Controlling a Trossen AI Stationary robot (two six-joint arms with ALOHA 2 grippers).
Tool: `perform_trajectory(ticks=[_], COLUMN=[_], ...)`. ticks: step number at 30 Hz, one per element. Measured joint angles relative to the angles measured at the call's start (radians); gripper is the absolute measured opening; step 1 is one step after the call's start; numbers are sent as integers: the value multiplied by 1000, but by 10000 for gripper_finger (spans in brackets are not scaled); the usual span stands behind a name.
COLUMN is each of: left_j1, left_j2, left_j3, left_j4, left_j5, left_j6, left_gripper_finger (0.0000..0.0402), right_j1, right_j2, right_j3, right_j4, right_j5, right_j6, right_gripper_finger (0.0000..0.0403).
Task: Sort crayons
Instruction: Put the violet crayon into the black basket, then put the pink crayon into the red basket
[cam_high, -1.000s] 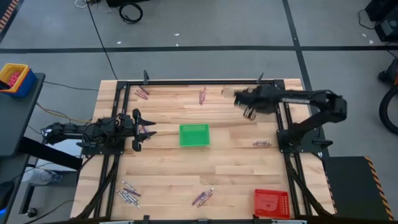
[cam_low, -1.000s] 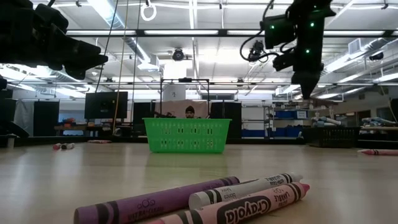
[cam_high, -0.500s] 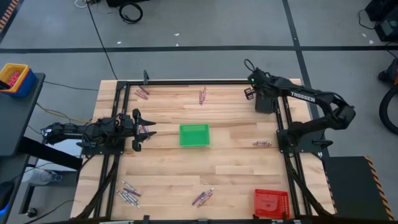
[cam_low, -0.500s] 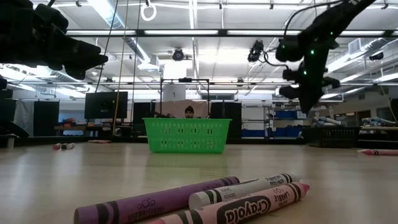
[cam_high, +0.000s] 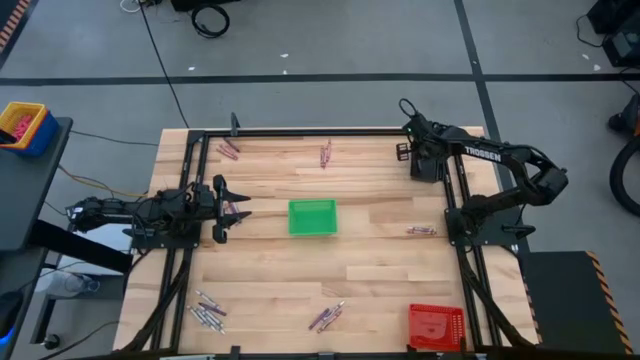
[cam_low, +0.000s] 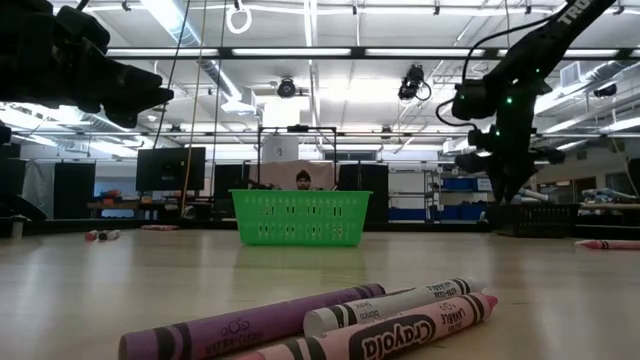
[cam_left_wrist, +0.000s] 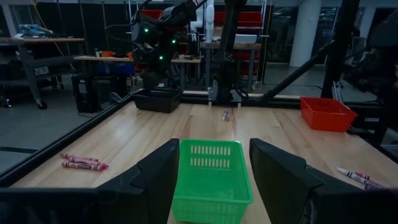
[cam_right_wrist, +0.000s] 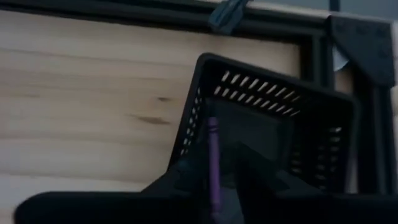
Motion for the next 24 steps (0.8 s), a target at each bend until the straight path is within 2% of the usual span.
perform_trajectory(ticks=[6,12,17,24], left_j1=[0,0,0,0], left_j2=[0,0,0,0], left_j3=[0,0,0,0], left_j4=[0,0,0,0], left_j5=[0,0,0,0], left_j6=[0,0,0,0], left_gripper_finger=[208,208,208,208], right_j1=[-2,66,249,623], right_j2=[-30,-153,-270,-312], right_j3=[0,41,49,50], right_j4=[37,-31,-185,-420], right_j5=[-39,-101,-151,-193], right_j6=[-106,-262,-274,-149], right_gripper_finger=[139,148,146,146])
